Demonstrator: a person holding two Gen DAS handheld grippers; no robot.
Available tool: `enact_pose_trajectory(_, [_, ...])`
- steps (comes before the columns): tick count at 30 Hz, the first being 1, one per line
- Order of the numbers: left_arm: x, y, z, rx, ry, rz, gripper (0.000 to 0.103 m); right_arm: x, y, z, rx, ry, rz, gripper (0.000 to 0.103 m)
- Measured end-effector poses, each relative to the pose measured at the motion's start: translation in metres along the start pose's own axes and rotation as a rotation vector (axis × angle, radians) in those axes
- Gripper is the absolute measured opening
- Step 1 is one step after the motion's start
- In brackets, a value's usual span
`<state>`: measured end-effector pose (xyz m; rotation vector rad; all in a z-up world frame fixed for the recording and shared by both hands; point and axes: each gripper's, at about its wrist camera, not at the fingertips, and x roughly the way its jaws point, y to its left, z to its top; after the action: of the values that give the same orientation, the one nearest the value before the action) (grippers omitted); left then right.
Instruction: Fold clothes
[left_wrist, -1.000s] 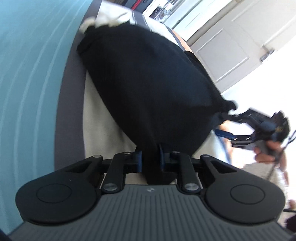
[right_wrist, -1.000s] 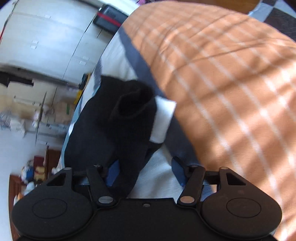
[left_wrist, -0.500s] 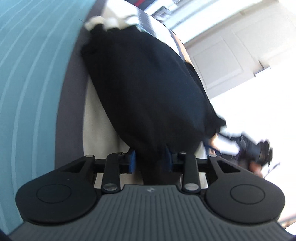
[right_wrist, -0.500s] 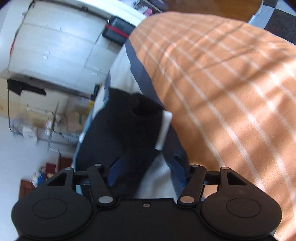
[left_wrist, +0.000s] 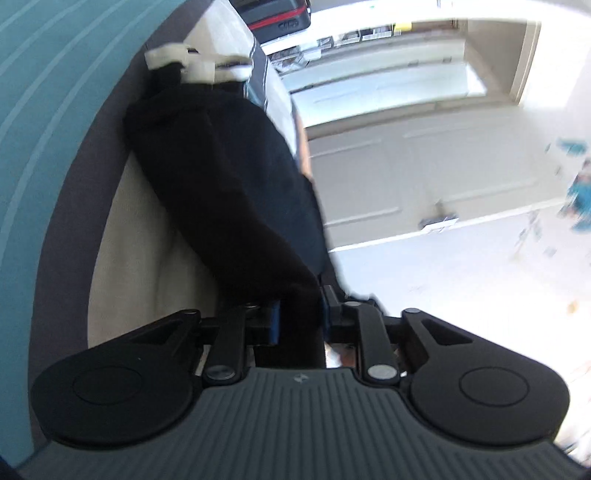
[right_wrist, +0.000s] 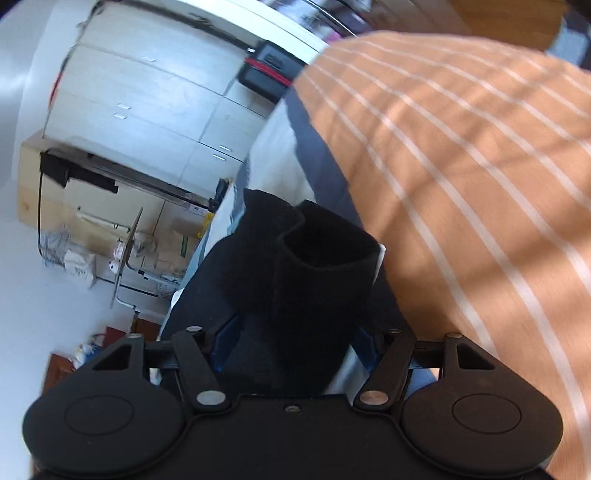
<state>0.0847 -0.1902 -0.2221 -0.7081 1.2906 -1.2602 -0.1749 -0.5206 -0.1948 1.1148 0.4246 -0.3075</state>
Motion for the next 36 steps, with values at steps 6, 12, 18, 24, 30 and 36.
enact_pose_trajectory(6, [0.018, -0.025, -0.017, 0.185, 0.075, 0.215, 0.012, -0.006, 0.008, -0.009, -0.076, -0.061, 0.048, 0.024])
enact_pose_trajectory(12, [-0.014, -0.056, -0.013, 0.202, -0.020, 0.126, 0.010, -0.039, 0.068, -0.003, -0.330, -0.135, 0.008, 0.024])
enact_pose_trajectory(18, [-0.064, -0.093, -0.012, 0.217, -0.092, 0.019, 0.010, -0.078, 0.129, 0.006, -0.363, -0.207, 0.116, 0.023])
enact_pose_trajectory(24, [-0.115, -0.142, -0.027, 0.261, -0.106, -0.070, 0.010, -0.122, 0.177, 0.003, -0.319, -0.213, 0.230, 0.023])
enact_pose_trajectory(30, [-0.150, -0.146, -0.024, 0.008, 0.008, -0.193, 0.010, -0.144, 0.218, 0.008, -0.243, -0.138, 0.293, 0.023])
enact_pose_trajectory(36, [-0.146, -0.101, 0.024, -0.094, -0.026, -0.095, 0.011, -0.089, 0.245, 0.022, -0.248, -0.016, 0.249, 0.024])
